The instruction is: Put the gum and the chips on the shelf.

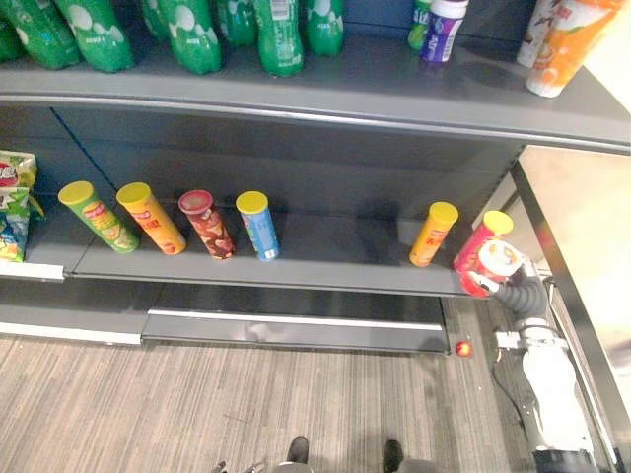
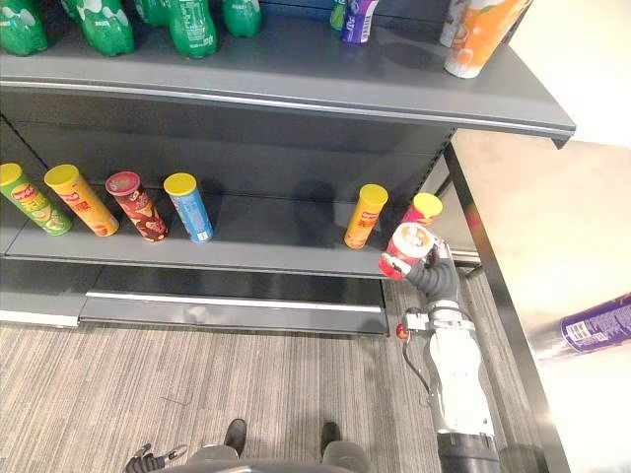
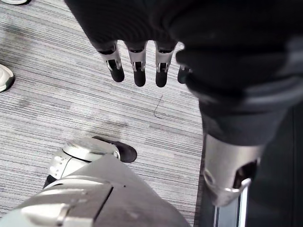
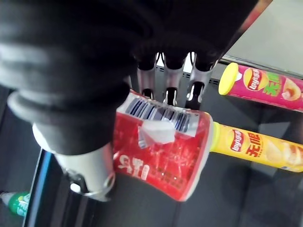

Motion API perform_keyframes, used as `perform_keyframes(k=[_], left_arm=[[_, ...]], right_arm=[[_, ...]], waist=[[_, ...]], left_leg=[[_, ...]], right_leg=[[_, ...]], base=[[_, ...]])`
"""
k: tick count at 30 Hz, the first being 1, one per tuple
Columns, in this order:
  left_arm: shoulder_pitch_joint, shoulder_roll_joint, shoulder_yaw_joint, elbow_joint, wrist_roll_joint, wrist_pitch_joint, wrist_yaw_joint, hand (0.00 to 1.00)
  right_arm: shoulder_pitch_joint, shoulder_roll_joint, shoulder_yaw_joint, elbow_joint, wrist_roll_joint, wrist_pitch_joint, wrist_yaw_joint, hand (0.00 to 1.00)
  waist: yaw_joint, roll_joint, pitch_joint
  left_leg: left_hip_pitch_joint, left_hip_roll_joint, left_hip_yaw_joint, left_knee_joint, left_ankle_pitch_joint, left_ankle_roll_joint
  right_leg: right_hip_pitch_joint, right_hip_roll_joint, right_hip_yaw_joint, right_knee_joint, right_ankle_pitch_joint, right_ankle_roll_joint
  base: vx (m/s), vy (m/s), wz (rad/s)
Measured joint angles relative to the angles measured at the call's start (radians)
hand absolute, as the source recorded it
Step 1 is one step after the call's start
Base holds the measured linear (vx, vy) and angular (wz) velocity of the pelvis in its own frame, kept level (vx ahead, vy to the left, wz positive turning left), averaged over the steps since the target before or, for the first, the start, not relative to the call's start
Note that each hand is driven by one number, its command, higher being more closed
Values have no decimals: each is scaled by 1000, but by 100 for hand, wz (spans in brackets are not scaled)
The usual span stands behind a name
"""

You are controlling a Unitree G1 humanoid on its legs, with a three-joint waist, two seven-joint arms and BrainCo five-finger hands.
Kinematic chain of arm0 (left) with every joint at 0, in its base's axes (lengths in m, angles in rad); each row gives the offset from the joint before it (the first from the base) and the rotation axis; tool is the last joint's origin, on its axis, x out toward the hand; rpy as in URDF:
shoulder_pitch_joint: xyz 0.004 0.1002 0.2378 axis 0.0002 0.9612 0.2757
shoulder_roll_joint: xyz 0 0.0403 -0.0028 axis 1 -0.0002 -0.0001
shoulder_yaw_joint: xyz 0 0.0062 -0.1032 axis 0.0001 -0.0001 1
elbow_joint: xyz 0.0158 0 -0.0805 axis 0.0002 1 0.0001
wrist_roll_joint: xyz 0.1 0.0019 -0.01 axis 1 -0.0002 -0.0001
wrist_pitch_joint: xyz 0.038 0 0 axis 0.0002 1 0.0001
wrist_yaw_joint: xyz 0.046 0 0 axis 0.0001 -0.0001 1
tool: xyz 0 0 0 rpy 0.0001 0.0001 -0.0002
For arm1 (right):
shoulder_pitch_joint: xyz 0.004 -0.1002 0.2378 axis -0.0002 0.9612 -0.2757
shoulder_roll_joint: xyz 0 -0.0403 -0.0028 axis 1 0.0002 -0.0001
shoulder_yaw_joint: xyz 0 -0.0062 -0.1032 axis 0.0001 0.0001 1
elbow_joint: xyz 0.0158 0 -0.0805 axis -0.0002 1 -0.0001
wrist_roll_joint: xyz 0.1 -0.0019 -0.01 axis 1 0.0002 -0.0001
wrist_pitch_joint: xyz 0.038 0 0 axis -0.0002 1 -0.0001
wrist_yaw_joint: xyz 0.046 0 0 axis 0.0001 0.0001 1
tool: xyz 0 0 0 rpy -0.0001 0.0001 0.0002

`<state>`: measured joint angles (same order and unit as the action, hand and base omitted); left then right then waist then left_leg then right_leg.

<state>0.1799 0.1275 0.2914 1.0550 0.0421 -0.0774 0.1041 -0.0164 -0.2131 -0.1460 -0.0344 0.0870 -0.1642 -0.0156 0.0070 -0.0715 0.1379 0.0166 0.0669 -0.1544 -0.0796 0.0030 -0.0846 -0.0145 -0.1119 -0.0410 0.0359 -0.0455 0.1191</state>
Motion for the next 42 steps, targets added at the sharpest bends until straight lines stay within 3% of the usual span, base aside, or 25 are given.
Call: perform_keyframes(k=[11, 27, 37, 42], left_arm=[[5, 2, 17, 5, 2, 2, 4, 0], [15, -8, 28, 10, 0, 28, 10, 0], [15, -7, 26, 12, 0, 37, 10, 0], [12, -6, 24, 11, -1, 37, 13, 0]], right_arm=[[-202, -13, 100, 4, 0, 25, -31, 100], [-555, -128, 157, 19, 12, 32, -68, 100], [-679, -166, 193, 172, 48, 73, -73, 100], [-840, -176, 187, 363, 51, 99, -118, 100]], waist=[[24, -8, -37], [35, -16, -74], [37, -36, -92], [52, -36, -92]], left_leg=[[23, 2, 13, -21, 7, 0], [18, 28, -23, -23, 14, -13], [19, 38, -12, -23, 17, -18], [3, 51, -14, -23, 21, -28]], right_leg=[[17, 2, 17, -20, 14, 4], [37, 28, -18, -36, 26, -9], [34, 37, -9, -40, 31, -17], [31, 51, -13, -55, 41, -28]], base=[[-15, 3, -4], [-18, -14, 6], [-22, -8, -3], [-5, -5, 1]])
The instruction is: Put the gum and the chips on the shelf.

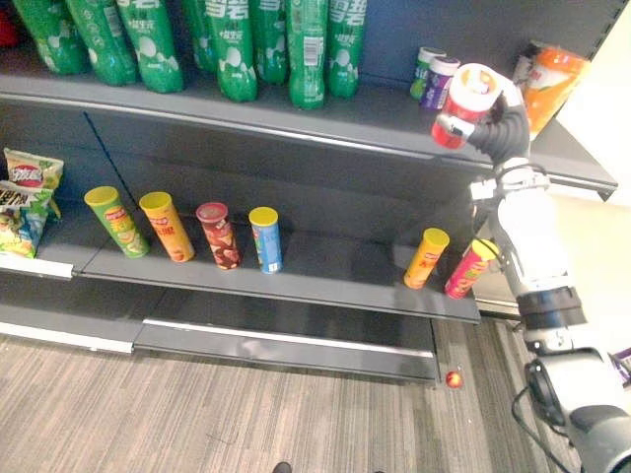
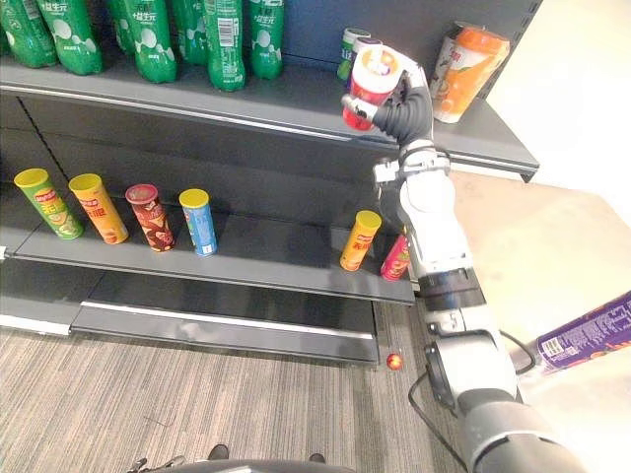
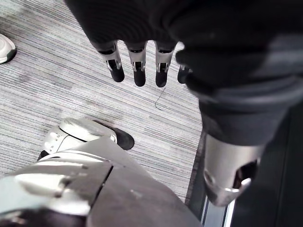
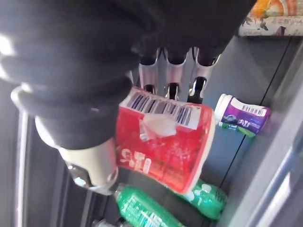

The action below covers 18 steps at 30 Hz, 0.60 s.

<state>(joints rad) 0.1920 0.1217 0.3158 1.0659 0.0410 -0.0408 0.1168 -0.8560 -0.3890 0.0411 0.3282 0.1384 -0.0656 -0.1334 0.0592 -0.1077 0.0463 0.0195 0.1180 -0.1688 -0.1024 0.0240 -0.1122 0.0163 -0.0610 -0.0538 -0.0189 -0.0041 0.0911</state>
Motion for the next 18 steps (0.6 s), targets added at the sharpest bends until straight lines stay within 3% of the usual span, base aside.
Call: perform_keyframes(k=[8, 18], left_arm=[[0, 0, 2, -1, -39, 0, 7, 0], [-33, 3, -1, -1, -56, -2, 32, 0]], right_arm=[[-147, -28, -11, 221, 20, 19, -30, 100], [-263, -28, -77, 392, 18, 36, -46, 100]], waist=[[29, 2, 3], [39, 6, 63]], left_leg=[[-18, 9, -28, 0, 9, -12], [-51, 10, -65, 0, 21, -16]], right_leg=[[-6, 10, -26, -5, 4, -5], [-12, 11, -70, -13, 5, -7]], base=[[-10, -23, 9], [-20, -13, 12]])
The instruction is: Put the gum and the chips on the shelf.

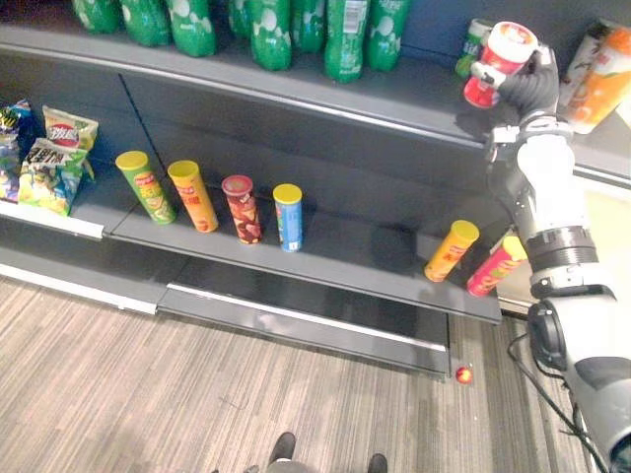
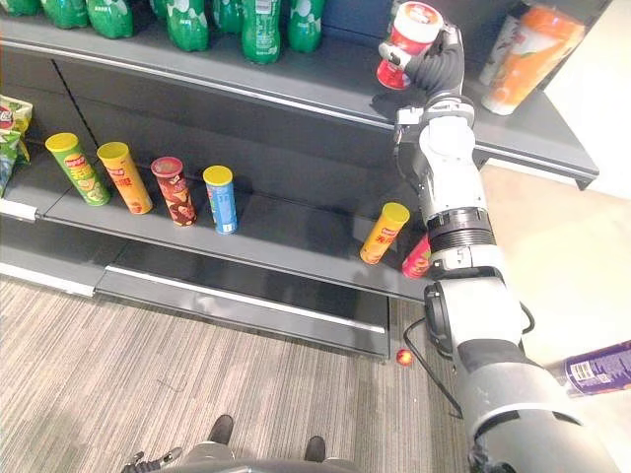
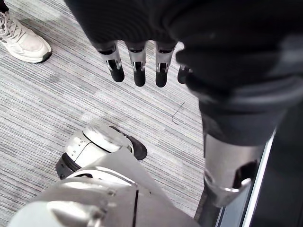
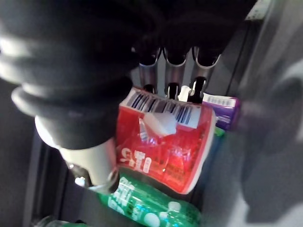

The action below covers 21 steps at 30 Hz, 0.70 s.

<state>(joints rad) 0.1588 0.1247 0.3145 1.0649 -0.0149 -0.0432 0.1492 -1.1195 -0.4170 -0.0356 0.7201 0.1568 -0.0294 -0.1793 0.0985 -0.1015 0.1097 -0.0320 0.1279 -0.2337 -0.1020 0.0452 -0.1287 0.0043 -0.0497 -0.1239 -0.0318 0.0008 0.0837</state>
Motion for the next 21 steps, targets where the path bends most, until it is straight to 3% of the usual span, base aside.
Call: perform_keyframes(k=[15, 16, 21], left_arm=[[-18, 1, -55, -9, -20, -2, 2, 0], [-18, 1, -55, -9, -20, -2, 2, 0], [-18, 1, -57, -9, -19, -2, 3, 0]], right_arm=[[-19, 2, -74, 41, -4, 4, -20, 100], [-19, 2, -74, 39, -7, 1, -20, 0], [-19, 2, -74, 38, -32, -8, -20, 0]], waist=[[1, 17, 31], [1, 15, 35], [-2, 14, 40]], left_leg=[[6, 3, 14, 0, 0, -1], [8, 4, 20, 0, -1, -1], [13, 4, 32, 0, -4, -1]], right_leg=[[-1, 2, 16, -1, 0, 0], [-1, 3, 20, -1, 0, 0], [-2, 3, 29, -1, 0, 0]], base=[[-7, -2, -2], [-18, -6, -13], [-3, -3, -6]])
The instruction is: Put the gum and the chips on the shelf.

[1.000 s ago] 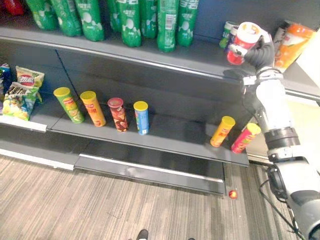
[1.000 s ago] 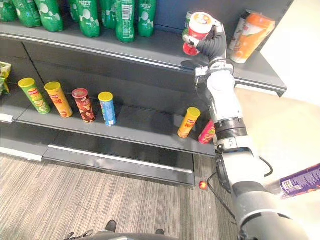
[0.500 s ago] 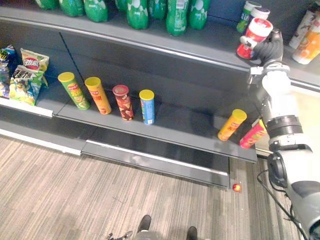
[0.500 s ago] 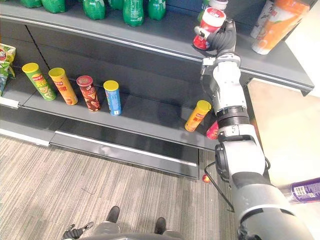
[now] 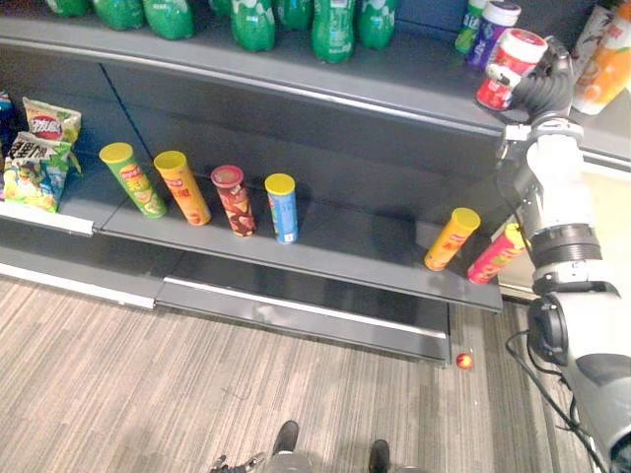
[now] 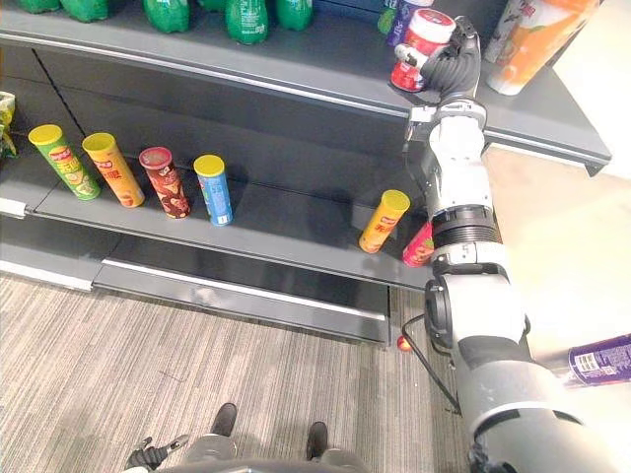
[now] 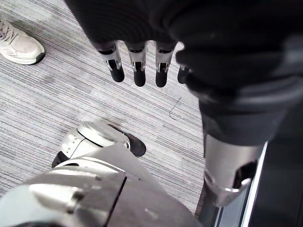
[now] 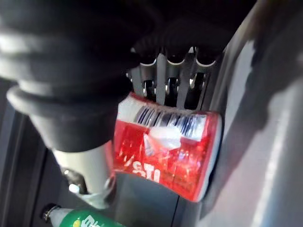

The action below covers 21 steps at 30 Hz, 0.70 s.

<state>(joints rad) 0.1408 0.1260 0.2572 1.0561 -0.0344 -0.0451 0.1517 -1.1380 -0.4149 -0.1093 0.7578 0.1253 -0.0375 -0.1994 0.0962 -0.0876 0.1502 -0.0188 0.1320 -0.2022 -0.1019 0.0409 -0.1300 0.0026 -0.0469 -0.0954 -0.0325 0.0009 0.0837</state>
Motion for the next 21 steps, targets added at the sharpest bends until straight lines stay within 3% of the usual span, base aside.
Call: perform_keyframes(k=[14, 21], left_arm=[[0, 0, -24, 10, 0, 0, 0, 0], [0, 0, -23, 9, 0, 0, 0, 0]], right_arm=[[33, 0, 45, -48, -14, -33, 11, 0], [71, 2, 61, -110, -46, -27, 1, 0]], waist=[[-1, 0, 2], [-3, -1, 2]], left_leg=[[5, 2, 20, 0, -7, 2], [18, 2, 26, 0, -8, 2]], right_leg=[[0, 2, 21, 0, 0, 0], [4, 2, 25, 0, 0, 0]], base=[[-4, -3, -3], [0, -1, -1]])
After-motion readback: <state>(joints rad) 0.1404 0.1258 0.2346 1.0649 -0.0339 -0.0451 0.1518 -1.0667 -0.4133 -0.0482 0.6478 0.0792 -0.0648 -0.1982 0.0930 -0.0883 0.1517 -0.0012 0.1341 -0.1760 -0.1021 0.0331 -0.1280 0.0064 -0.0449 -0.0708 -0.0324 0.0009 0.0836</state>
